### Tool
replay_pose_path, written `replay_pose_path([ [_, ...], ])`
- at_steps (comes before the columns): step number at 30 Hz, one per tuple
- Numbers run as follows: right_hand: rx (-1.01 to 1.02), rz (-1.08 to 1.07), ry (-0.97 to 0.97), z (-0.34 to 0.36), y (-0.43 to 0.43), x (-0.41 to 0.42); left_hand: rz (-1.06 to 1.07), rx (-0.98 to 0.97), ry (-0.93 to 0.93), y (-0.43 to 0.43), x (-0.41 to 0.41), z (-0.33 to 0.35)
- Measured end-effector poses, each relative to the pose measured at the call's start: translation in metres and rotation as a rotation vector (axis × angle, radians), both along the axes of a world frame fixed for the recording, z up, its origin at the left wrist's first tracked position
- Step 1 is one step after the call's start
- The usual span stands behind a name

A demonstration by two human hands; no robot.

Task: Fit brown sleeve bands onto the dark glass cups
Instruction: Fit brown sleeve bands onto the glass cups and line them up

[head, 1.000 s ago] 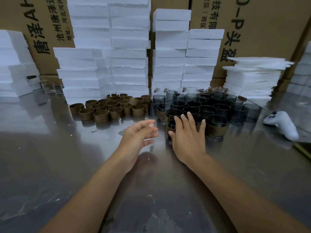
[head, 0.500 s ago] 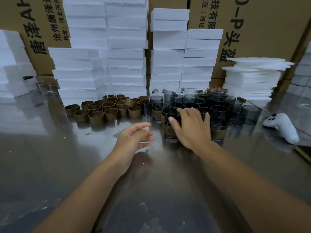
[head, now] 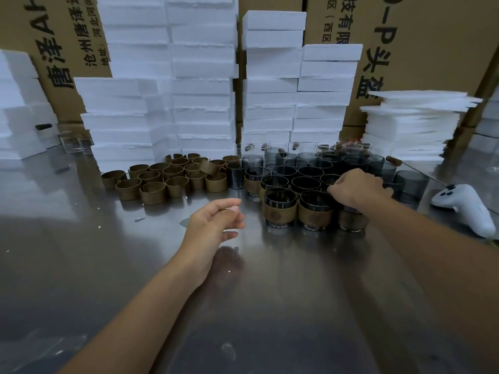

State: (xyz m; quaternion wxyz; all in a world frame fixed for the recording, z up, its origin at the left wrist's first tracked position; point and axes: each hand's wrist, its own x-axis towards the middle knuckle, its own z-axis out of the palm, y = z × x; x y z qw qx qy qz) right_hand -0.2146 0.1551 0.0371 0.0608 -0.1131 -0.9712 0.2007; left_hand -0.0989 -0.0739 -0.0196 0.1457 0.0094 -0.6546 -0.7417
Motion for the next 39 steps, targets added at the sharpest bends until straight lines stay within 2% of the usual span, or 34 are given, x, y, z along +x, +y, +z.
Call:
replay_pose_path([
  [5, -0.058, -0.004, -0.042, 0.002, 0.000, -0.006, -0.001, 0.004, 0.000, 0.000, 0.001, 0.001],
  [7, -0.126, 0.027, 0.000, 0.002, 0.001, -0.005, 0.003, 0.005, 0.002, 0.000, 0.002, 0.002],
  [12, -0.231, 0.054, 0.266, 0.001, 0.001, 0.005, 0.012, 0.007, 0.008, -0.001, 0.001, 0.001],
  [15, -0.309, 0.200, 0.509, 0.005, -0.004, 0.015, 0.013, 0.013, 0.008, -0.002, 0.003, 0.002],
  [19, -0.385, 0.417, 0.640, 0.016, -0.027, 0.045, 0.018, 0.024, 0.009, -0.005, 0.007, 0.003],
  [23, -0.486, 0.566, 0.563, 0.014, -0.062, 0.082, 0.023, 0.033, 0.015, -0.006, 0.010, 0.004],
  [27, -0.592, 0.666, 0.480, -0.004, -0.095, 0.111, 0.011, -0.014, 0.097, -0.006, 0.014, 0.004],
  [35, -0.935, 0.625, 0.379, -0.039, -0.114, 0.126, -0.097, -0.087, 0.179, -0.009, 0.016, 0.002],
  [39, -0.922, 0.644, 0.353, -0.045, -0.102, 0.122, -0.083, -0.050, 0.120, -0.010, 0.013, -0.001],
])
